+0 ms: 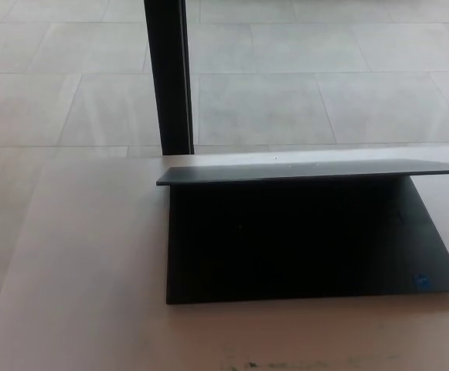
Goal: The robot uses its right hand to push down on the lid of a laptop kept in the middle of the desk to close it
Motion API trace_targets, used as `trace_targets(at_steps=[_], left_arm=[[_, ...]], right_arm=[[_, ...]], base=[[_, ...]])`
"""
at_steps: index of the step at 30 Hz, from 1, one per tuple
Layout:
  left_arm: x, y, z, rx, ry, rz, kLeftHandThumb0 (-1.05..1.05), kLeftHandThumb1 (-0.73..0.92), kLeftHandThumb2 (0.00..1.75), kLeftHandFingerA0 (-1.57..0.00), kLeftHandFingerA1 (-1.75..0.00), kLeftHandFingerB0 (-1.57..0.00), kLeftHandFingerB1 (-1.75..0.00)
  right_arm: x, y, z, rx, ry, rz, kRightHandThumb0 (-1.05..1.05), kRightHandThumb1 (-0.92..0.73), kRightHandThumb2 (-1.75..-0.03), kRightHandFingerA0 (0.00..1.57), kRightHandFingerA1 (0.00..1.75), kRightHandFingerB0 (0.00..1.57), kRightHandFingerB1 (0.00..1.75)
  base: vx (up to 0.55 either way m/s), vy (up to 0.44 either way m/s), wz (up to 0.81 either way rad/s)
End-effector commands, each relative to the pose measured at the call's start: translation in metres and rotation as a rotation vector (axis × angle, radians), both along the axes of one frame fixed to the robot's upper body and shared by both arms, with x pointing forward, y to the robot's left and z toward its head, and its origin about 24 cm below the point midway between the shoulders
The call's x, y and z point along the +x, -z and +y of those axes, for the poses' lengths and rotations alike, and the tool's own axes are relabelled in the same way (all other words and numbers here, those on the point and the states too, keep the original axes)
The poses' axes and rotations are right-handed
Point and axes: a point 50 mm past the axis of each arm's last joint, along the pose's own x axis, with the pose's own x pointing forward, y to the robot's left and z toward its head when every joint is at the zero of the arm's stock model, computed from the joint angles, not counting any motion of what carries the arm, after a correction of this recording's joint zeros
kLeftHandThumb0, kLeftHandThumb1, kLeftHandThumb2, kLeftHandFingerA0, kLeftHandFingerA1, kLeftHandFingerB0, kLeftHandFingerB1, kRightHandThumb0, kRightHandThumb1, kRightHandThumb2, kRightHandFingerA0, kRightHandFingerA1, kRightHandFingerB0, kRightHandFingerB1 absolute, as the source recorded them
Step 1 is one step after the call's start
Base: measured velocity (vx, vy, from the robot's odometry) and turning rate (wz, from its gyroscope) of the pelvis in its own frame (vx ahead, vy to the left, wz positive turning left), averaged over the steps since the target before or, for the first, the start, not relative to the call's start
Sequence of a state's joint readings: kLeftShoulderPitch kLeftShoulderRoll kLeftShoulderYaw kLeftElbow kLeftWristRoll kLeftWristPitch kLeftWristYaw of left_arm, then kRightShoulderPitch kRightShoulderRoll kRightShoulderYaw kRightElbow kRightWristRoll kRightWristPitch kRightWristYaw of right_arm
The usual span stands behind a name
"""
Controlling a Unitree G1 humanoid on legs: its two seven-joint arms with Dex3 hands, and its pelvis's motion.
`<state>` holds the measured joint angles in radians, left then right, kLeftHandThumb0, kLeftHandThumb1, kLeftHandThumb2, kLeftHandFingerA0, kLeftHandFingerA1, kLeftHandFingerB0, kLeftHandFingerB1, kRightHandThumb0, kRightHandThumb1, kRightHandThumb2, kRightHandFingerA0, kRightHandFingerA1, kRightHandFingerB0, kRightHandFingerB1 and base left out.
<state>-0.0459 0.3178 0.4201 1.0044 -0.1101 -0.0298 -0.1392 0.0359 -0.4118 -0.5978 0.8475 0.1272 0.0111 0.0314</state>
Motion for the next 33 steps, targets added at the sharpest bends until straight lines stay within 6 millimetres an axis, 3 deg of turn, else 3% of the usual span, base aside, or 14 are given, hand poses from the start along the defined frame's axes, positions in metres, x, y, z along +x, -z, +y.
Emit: trace_targets(at_steps=[1,2,3,6,7,9,10,11,12,18,20,31,32,33], left_arm=[[0.005,-0.043,0.056,-0.212,-0.485,-0.443,-1.05,0.82,0.79,-0.20,-0.97,-0.01,-1.55],[0.004,-0.044,0.057,-0.199,-0.479,-0.436,-1.05,0.88,0.82,-0.20,-0.94,-0.01,-1.49],[0.005,-0.045,0.058,-0.199,-0.479,-0.438,-1.05,0.88,0.82,-0.20,-0.94,-0.01,-1.49],[0.005,-0.046,0.060,-0.206,-0.474,-0.451,-1.05,0.85,0.85,-0.20,-0.97,-0.01,-1.50],[0.005,-0.047,0.061,-0.206,-0.476,-0.458,-1.05,0.79,0.82,-0.21,-0.97,0.00,-1.55],[0.005,-0.048,0.062,-0.210,-0.493,-0.464,-1.05,0.84,0.82,-0.21,-0.97,-0.02,-1.51],[0.005,-0.048,0.063,-0.211,-0.498,-0.463,-1.05,0.78,0.85,-0.19,-0.94,0.00,-1.56],[0.005,-0.049,0.063,-0.208,-0.496,-0.463,-1.05,0.82,0.79,-0.19,-0.96,-0.03,-1.56],[0.005,-0.049,0.064,-0.205,-0.498,-0.461,-1.05,0.84,0.78,-0.18,-0.95,-0.01,-1.54],[0.001,-0.047,0.064,-0.201,-0.504,-0.462,-1.05,0.85,0.77,-0.22,-0.97,-0.01,-1.53],[0.001,-0.047,0.064,-0.208,-0.499,-0.470,-1.05,0.81,0.76,-0.19,-0.98,-0.04,-1.58],[-0.002,-0.046,0.064,-0.222,-0.511,-0.472,-1.05,0.80,0.80,-0.20,-0.95,-0.04,-1.55],[-0.002,-0.045,0.063,-0.218,-0.504,-0.467,-1.05,0.78,0.83,-0.18,-0.94,0.00,-1.55],[-0.002,-0.045,0.063,-0.217,-0.503,-0.465,-1.05,0.77,0.86,-0.19,-0.93,0.00,-1.56]], right_arm=[[-0.006,-0.101,-0.075,0.145,0.657,-0.810,-0.98,-0.92,-0.69,0.37,1.62,0.00,1.08],[0.001,-0.114,-0.080,0.040,0.585,-0.692,-0.86,-0.77,-1.16,0.51,1.13,0.09,0.66],[0.001,-0.113,-0.080,0.044,0.588,-0.693,-0.86,-0.77,-1.16,0.51,1.13,0.09,0.66],[0.011,-0.137,-0.086,0.009,0.599,-0.777,-0.78,-0.92,-0.68,0.00,1.05,0.00,0.59],[0.017,-0.150,-0.088,-0.015,0.574,-0.810,-0.82,-0.92,-0.69,0.00,0.75,0.00,0.44],[0.027,-0.170,-0.091,-0.031,0.560,-0.847,-0.86,-0.92,-0.68,0.00,0.85,0.00,0.65],[0.042,-0.199,-0.091,-0.039,0.505,-0.912,-0.94,-0.73,-1.09,0.21,0.94,0.05,0.64],[0.050,-0.213,-0.087,-0.015,0.464,-0.968,-0.97,-0.74,-1.10,0.37,1.02,0.03,0.70],[0.057,-0.224,-0.084,-0.018,0.434,-0.991,-0.84,-0.92,-0.65,0.23,1.38,0.00,1.02],[0.104,-0.298,-0.026,-0.180,-0.086,-1.094,-0.88,-0.85,-0.66,0.72,0.90,0.48,0.73],[0.118,-0.319,-0.002,-0.259,-0.215,-1.086,-0.87,-0.87,-0.66,0.57,0.82,0.50,0.64],[0.189,-0.331,0.100,-0.643,-0.785,-0.809,-0.82,-0.90,-0.68,0.32,0.43,0.30,0.30],[0.196,-0.324,0.113,-0.647,-0.828,-0.774,-0.93,-0.72,-1.13,0.29,0.51,0.26,0.43],[0.201,-0.319,0.122,-0.679,-0.873,-0.739,-0.89,-0.91,-0.68,0.31,0.41,0.30,0.30]], base=[[0.00,0.000,0.00],[0.00,0.000,0.00],[0.00,0.000,0.00],[0.00,0.000,0.00],[0.00,0.000,0.00],[0.00,0.000,0.00],[0.00,0.000,0.00],[0.00,0.000,0.00],[0.00,0.000,0.00],[0.00,0.000,0.00],[0.00,0.000,0.00],[0.00,0.000,0.00],[0.00,0.000,0.00],[0.00,0.000,0.00]])
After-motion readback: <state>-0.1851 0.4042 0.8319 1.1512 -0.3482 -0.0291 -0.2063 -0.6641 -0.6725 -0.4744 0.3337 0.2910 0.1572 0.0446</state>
